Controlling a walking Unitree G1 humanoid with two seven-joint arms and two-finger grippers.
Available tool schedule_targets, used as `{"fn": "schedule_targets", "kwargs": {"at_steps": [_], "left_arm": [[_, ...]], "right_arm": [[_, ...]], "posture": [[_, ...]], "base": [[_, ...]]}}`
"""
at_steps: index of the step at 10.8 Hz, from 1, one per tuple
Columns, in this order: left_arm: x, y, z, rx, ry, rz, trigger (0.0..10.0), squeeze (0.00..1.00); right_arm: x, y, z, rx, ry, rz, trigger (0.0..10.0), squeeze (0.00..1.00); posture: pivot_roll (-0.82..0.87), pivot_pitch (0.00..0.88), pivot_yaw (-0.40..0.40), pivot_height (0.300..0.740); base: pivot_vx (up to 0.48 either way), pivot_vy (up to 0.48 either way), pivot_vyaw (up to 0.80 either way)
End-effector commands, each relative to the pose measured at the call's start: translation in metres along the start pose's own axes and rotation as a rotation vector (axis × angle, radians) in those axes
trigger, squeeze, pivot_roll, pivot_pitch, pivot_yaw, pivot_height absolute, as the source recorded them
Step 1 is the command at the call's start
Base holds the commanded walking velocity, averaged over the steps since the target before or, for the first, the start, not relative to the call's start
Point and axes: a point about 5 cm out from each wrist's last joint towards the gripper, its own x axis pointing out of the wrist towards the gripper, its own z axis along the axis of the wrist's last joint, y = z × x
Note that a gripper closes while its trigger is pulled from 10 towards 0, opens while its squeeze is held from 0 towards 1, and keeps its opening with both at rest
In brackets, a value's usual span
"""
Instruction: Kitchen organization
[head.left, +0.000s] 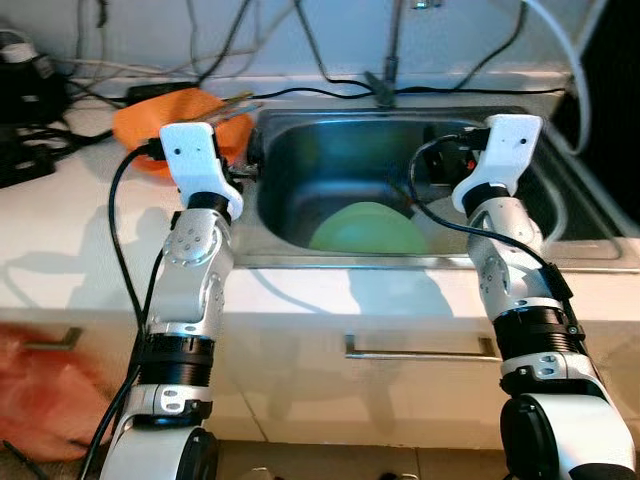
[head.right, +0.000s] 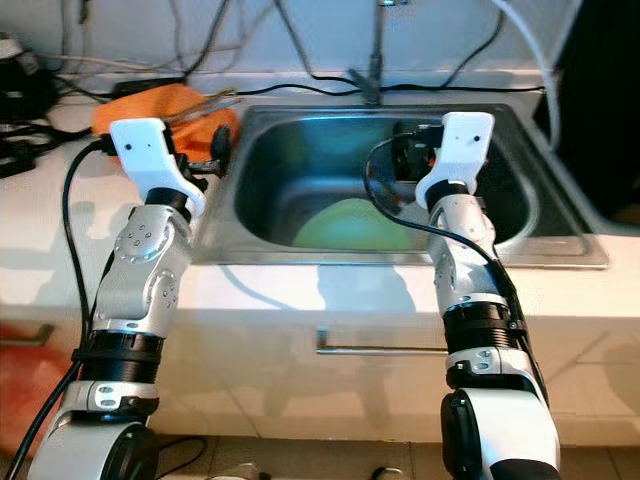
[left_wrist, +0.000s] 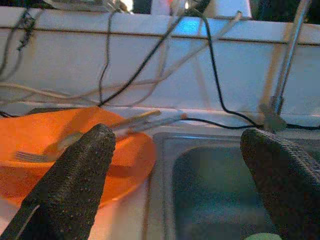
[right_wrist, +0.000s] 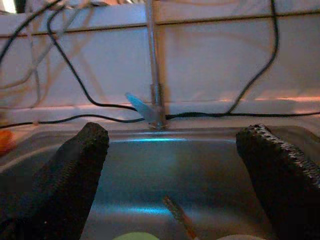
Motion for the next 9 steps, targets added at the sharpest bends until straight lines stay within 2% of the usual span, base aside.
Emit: {"fn": "schedule_targets", "kwargs": {"at_steps": [1,3,5,6,7,9], "left_arm": [[0.0028,0.0059,0.0032,0.000,0.000,0.018,10.0,0.00],[0.0036,0.0071,0.0044,0.006,-0.001,0.018,10.0,0.00],[0.0032,0.0071,0.0032,0.025,0.006,0.011,10.0,0.00],[0.0022,0.0078,0.0011,0.037,0.016,-0.002,10.0,0.00],[0.0018,0.0060,0.0027,0.033,0.006,-0.017,10.0,0.00],[0.0021,0.0026,0.0045,0.031,-0.004,-0.029,10.0,0.00]], "right_arm": [[0.0028,0.0088,0.0079,0.019,-0.026,0.027,10.0,0.80],[0.0028,0.0088,0.0071,0.021,-0.022,0.023,10.0,0.80],[0.0032,0.0092,0.0073,0.021,-0.022,0.023,10.0,0.80],[0.0037,0.0090,0.0079,0.017,-0.024,0.023,10.0,0.44],[0.0039,0.0083,0.0086,0.012,-0.028,0.018,10.0,0.00],[0.0040,0.0081,0.0085,0.004,-0.031,0.010,10.0,0.00]], "posture": [[0.15,0.000,0.059,0.740],[0.15,0.000,0.061,0.740],[0.15,0.000,0.061,0.740],[0.15,0.000,0.062,0.740],[0.15,0.000,0.062,0.740],[0.15,0.000,0.062,0.740]], "base": [[0.000,0.480,0.00],[0.000,0.480,0.00],[0.000,0.000,0.00],[0.000,0.000,0.00],[0.000,0.000,0.00],[0.000,0.000,0.00]]}}
